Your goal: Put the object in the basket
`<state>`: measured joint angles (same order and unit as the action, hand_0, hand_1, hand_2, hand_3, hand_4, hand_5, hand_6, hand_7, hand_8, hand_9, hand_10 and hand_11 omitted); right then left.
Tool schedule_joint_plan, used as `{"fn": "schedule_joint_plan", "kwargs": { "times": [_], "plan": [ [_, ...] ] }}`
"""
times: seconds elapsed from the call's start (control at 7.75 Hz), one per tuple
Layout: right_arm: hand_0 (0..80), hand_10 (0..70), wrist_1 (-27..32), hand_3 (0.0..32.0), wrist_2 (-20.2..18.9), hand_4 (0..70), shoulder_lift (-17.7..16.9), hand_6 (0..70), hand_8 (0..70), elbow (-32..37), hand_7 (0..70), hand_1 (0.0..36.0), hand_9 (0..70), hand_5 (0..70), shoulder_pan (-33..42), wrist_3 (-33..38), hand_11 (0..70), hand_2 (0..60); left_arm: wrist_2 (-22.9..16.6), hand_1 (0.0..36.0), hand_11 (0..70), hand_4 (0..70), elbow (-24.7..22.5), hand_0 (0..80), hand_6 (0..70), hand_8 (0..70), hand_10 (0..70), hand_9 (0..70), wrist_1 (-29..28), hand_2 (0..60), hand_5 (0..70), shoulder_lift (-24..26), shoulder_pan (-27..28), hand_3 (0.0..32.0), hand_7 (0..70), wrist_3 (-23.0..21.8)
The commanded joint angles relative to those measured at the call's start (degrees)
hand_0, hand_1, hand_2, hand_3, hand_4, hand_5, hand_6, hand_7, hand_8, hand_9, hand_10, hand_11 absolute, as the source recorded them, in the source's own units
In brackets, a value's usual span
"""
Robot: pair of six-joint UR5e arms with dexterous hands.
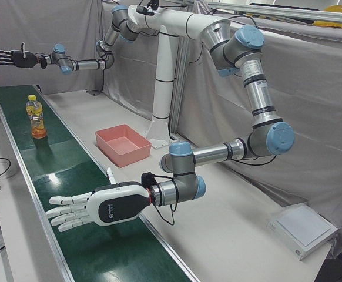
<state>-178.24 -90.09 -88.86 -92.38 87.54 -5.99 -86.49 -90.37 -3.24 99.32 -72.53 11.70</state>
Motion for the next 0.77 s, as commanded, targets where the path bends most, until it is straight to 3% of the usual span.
{"fn": "schedule_joint_plan", "kwargs": {
  "times": [0.0, 0.13, 0.65],
  "plan": [
    [0.0, 0.0, 0.0, 0.0, 0.0, 0.0, 0.0, 0.0, 0.0, 0.0, 0.0, 0.0, 0.0, 0.0, 0.0, 0.0, 0.0, 0.0, 0.0, 13.1, 0.0, 0.0, -0.2, 65.9, 0.0, 0.0, 0.0, 0.0, -0.9, 0.0, 10.8, 0.0, -0.2, 0.0, 0.0, 0.0],
    [0.0, 0.0, 0.0, 0.0, 0.0, 0.0, 0.0, 0.0, 0.0, -0.1, 0.0, 0.0, 0.0, 0.0, 0.0, -0.1, 0.0, 0.0, 0.0, 12.2, 0.0, 0.0, -0.3, 63.4, 0.0, 0.0, 0.0, 0.0, -1.2, 0.0, 7.9, 0.0, -0.6, 0.0, 0.0, 0.0],
    [0.0, 0.0, 0.0, 0.0, 0.0, 0.0, 0.0, 0.0, 0.0, -0.1, 0.0, 0.0, 0.0, 0.0, 0.0, 0.0, 0.0, 0.0, 0.1, 12.1, 0.0, 0.0, -0.2, 63.2, 0.0, 0.0, 0.0, 0.0, -1.4, 0.0, 8.9, 0.0, -0.3, 0.0, 0.0, 0.1]
  ]
}}
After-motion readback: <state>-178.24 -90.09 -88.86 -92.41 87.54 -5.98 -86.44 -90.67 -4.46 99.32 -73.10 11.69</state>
